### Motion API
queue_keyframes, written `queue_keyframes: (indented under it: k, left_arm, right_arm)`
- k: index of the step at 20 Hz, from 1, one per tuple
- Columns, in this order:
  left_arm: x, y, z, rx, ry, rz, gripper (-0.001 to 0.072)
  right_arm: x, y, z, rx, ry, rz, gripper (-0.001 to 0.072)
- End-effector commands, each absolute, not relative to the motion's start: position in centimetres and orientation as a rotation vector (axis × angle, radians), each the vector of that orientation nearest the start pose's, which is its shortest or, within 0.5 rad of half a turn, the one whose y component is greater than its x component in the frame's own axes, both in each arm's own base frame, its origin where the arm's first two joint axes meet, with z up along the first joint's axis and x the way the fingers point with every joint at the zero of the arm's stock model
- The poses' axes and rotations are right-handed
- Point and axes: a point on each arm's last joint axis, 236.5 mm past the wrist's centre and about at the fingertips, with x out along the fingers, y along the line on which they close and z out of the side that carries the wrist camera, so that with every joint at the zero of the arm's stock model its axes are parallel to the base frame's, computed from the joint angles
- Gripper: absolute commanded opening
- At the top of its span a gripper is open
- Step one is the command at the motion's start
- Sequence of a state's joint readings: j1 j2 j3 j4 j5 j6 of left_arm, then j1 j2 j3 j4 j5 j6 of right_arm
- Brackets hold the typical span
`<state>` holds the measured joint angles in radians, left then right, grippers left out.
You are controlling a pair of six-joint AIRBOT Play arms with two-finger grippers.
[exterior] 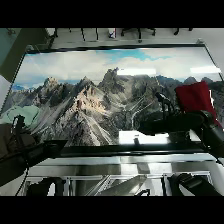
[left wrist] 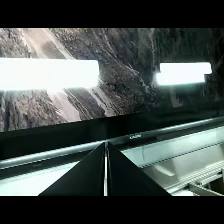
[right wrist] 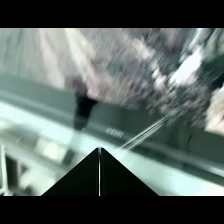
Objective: Fold the shirts.
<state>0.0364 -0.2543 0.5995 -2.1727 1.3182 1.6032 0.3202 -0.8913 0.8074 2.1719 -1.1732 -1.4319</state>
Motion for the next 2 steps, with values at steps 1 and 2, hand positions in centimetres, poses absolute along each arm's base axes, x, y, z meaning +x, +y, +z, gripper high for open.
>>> queue_keyframes:
  k: [1, 2]
  left_arm:
    - [17.26, -12.29, 10.58, -0.389, 0.887, -0.45, 0.0016]
    - [17.08, -12.32, 10.68, -0.386, 0.883, -0.453, 0.0016]
  right_arm:
    - [21.82, 21.82, 4.87, 0.518, 1.407, 0.543, 0.0025]
    - [21.82, 21.82, 4.87, 0.518, 1.407, 0.543, 0.0025]
